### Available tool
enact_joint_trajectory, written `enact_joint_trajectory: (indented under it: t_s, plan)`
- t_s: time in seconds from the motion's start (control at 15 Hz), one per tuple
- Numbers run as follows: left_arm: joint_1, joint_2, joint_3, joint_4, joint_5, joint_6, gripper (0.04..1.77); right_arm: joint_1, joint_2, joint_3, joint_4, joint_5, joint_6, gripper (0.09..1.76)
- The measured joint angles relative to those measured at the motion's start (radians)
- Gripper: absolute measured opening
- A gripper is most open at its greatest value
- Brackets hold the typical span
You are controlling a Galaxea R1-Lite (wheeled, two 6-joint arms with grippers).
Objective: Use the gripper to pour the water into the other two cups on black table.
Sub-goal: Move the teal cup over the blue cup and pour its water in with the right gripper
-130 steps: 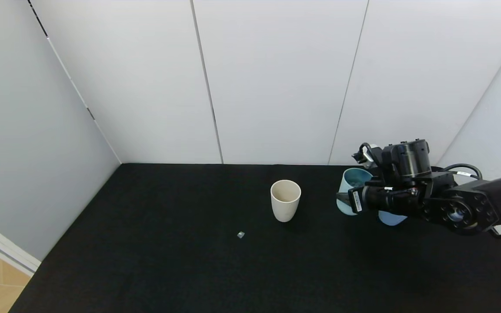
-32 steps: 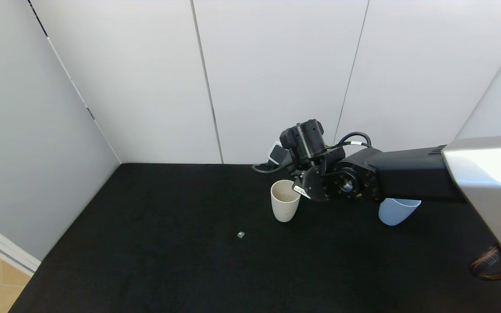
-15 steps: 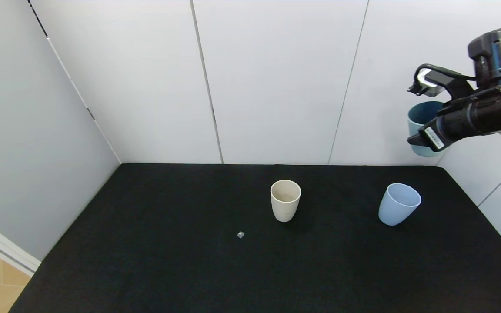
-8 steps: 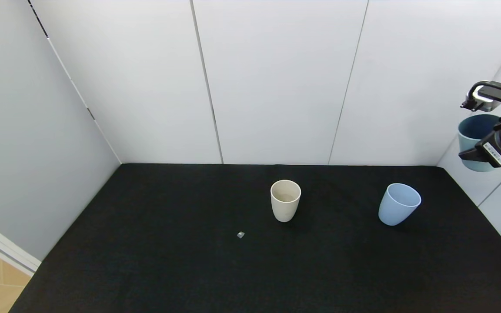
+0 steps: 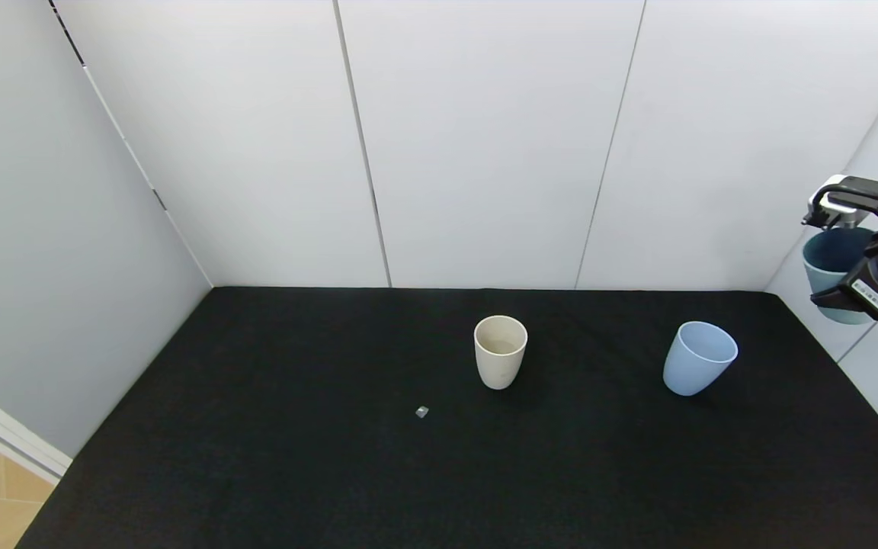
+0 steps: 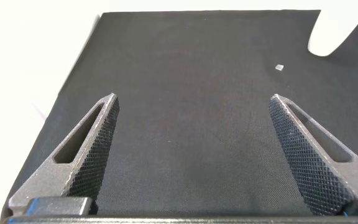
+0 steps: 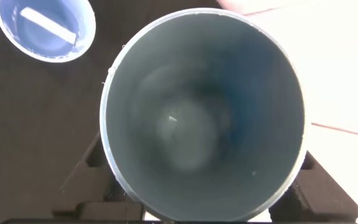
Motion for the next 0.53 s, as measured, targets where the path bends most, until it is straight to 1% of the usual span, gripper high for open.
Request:
enact_joint_trajectory:
  t_s: [0.27,0.53]
  plan:
    - [0.000,0.000,0.000,0.000,0.000,0.000,1.72,0.016,0.047,-0.012,-0.013,-0.042,-0.029,1.20]
    - [0.000,0.000,0.000,0.000,0.000,0.000,1.72,0.020,0.101,-0.014,-0.079,-0.080,-0.100,1.20]
